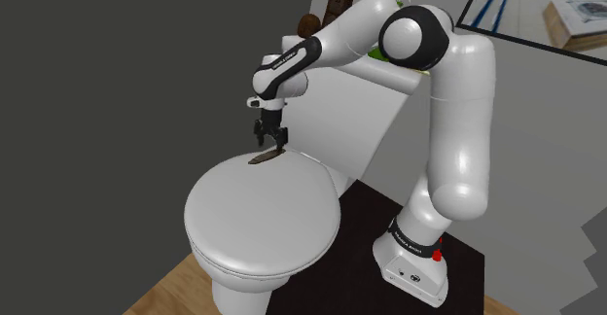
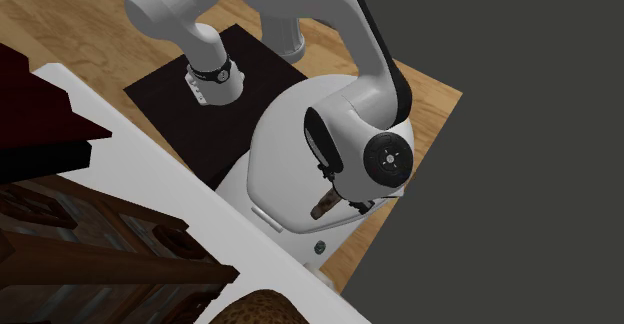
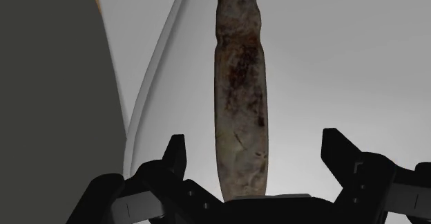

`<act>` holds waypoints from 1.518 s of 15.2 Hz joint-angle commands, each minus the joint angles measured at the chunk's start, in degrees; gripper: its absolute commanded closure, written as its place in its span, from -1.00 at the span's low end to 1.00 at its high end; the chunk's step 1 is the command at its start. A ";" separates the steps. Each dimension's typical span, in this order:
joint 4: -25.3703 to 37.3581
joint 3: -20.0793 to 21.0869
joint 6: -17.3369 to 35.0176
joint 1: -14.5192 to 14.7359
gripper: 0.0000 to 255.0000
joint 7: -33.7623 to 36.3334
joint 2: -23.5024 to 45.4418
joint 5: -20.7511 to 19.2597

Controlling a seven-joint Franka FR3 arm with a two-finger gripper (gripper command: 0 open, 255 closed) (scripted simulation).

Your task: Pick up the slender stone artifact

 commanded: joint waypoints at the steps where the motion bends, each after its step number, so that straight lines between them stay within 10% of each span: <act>1: -0.06 0.22 1.12 -0.13 -1.00 -0.38 1.09 0.39; 5: -0.10 0.50 2.57 -0.31 -1.00 -0.79 2.55 0.90; 6: -0.02 0.52 2.55 -0.29 1.00 -0.75 2.60 0.91; 23: 0.30 -0.30 -2.04 0.21 1.00 0.46 -1.84 -0.66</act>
